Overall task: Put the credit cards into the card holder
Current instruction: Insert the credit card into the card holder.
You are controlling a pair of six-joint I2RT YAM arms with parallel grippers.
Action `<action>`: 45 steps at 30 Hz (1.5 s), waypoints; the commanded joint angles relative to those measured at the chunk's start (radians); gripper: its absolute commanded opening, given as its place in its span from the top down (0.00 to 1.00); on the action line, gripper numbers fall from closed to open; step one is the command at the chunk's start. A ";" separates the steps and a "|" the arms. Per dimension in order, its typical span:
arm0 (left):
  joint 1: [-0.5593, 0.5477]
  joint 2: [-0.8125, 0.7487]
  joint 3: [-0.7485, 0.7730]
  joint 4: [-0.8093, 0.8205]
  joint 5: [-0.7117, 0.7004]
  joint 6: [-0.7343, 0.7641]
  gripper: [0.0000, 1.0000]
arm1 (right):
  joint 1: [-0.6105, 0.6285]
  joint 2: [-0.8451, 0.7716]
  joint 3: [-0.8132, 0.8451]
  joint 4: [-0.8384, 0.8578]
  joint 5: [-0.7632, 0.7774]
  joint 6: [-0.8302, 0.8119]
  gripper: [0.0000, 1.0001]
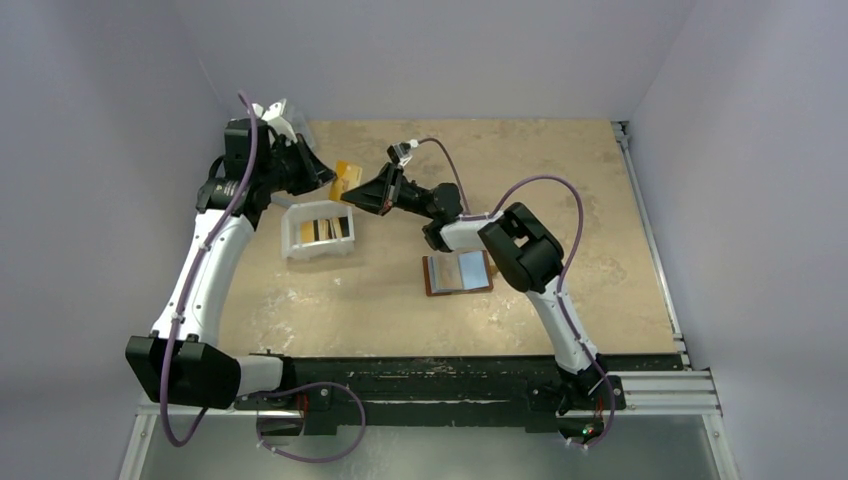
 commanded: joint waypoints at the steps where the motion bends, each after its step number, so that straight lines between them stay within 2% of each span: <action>1: 0.005 -0.025 -0.023 0.035 0.051 -0.021 1.00 | -0.026 -0.037 -0.074 0.097 0.037 -0.001 1.00; 3: 0.005 -0.021 -0.036 0.031 0.052 -0.019 0.99 | -0.055 -0.075 -0.132 0.051 0.021 -0.043 1.00; 5: 0.005 -0.016 -0.047 0.023 0.046 -0.004 0.72 | -0.090 -0.143 -0.213 -0.122 -0.054 -0.146 1.00; 7: 0.005 -0.011 -0.057 0.013 0.028 0.020 0.57 | -0.142 -0.248 -0.322 -0.405 -0.135 -0.356 1.00; 9: 0.005 -0.004 -0.078 0.030 0.062 0.037 0.54 | -0.186 -0.360 -0.351 -0.948 -0.168 -0.743 1.00; 11: 0.001 0.015 -0.116 0.090 0.156 0.026 0.53 | -0.205 -0.480 -0.313 -1.521 -0.030 -1.173 1.00; 12: -0.023 0.031 -0.149 0.134 0.204 0.003 0.54 | -0.205 -0.524 -0.308 -1.701 0.099 -1.309 1.00; 13: -0.061 0.049 -0.163 0.168 0.220 -0.011 0.55 | -0.205 -0.567 -0.325 -1.811 0.164 -1.387 1.00; 16: -0.255 0.123 -0.179 0.249 0.178 -0.035 0.55 | -0.224 -0.660 -0.401 -2.025 0.298 -1.484 1.00; 18: -0.327 0.177 -0.232 0.388 0.225 -0.123 0.56 | -0.227 -0.717 -0.446 -2.094 0.350 -1.491 1.00; 20: -0.382 0.230 -0.284 0.552 0.264 -0.199 0.58 | -0.232 -0.790 -0.494 -2.089 0.367 -1.453 1.00; 24: -0.481 0.374 -0.268 0.646 0.294 -0.215 0.58 | -0.257 -0.859 -0.539 -2.123 0.351 -1.425 1.00; 27: -0.510 0.483 -0.247 0.670 0.360 -0.226 0.63 | -0.289 -0.894 -0.615 -2.063 0.251 -1.391 1.00; 30: -0.517 0.560 -0.238 0.717 0.431 -0.237 0.66 | -0.343 -0.904 -0.716 -1.965 0.083 -1.377 1.00; 34: -0.517 0.626 -0.220 0.665 0.433 -0.204 0.73 | -0.416 -0.895 -0.797 -1.838 -0.079 -1.355 1.00; 37: -0.517 0.649 -0.192 0.527 0.395 -0.134 0.76 | -0.430 -0.885 -0.818 -1.781 -0.167 -1.365 1.00; 45: -0.479 0.699 -0.163 0.383 0.336 -0.051 0.83 | -0.445 -0.843 -0.818 -1.722 -0.197 -1.388 1.00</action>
